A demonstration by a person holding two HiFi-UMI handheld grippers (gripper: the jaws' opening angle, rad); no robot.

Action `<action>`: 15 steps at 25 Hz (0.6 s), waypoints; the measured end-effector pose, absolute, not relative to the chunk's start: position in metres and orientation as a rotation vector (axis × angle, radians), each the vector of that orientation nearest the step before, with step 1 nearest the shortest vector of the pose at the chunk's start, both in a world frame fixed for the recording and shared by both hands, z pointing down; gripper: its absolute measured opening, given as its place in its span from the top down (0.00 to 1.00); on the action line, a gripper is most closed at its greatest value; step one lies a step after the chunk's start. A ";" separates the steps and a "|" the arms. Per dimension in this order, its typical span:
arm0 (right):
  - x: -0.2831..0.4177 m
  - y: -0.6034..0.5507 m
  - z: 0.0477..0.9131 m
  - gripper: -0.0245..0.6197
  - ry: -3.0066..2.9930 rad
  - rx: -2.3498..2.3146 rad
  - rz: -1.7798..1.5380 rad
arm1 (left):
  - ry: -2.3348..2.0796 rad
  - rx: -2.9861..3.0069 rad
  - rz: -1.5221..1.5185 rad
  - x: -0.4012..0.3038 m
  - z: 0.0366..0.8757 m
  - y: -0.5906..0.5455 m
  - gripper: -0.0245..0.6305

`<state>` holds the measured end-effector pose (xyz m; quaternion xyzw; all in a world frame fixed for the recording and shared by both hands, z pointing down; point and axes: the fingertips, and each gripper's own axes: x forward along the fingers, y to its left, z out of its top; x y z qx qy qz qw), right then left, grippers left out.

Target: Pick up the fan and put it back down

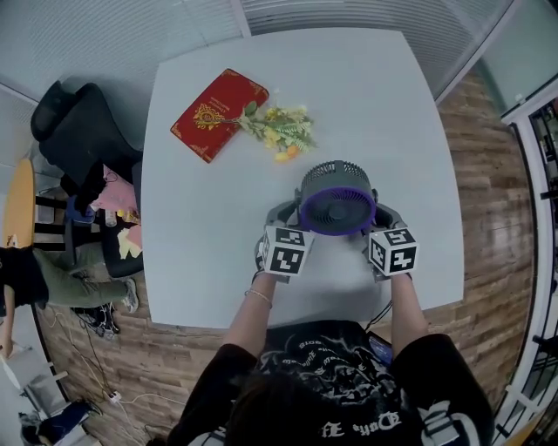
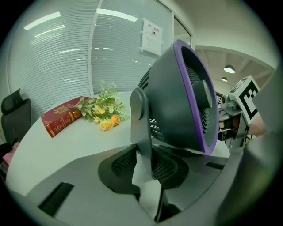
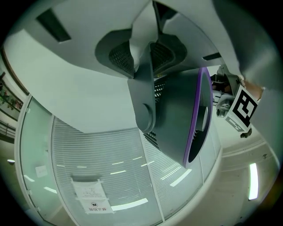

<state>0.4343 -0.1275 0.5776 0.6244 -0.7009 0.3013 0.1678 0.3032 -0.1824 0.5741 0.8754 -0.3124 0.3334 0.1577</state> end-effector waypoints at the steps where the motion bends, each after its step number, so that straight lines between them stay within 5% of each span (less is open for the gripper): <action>1: 0.434 -0.129 0.581 0.82 -1.991 1.773 0.864 | -0.898 2.493 0.953 0.302 0.577 -0.184 0.83; 15: 0.445 -0.154 0.595 0.82 -2.011 1.732 0.863 | -0.928 2.458 0.915 0.311 0.594 -0.203 0.83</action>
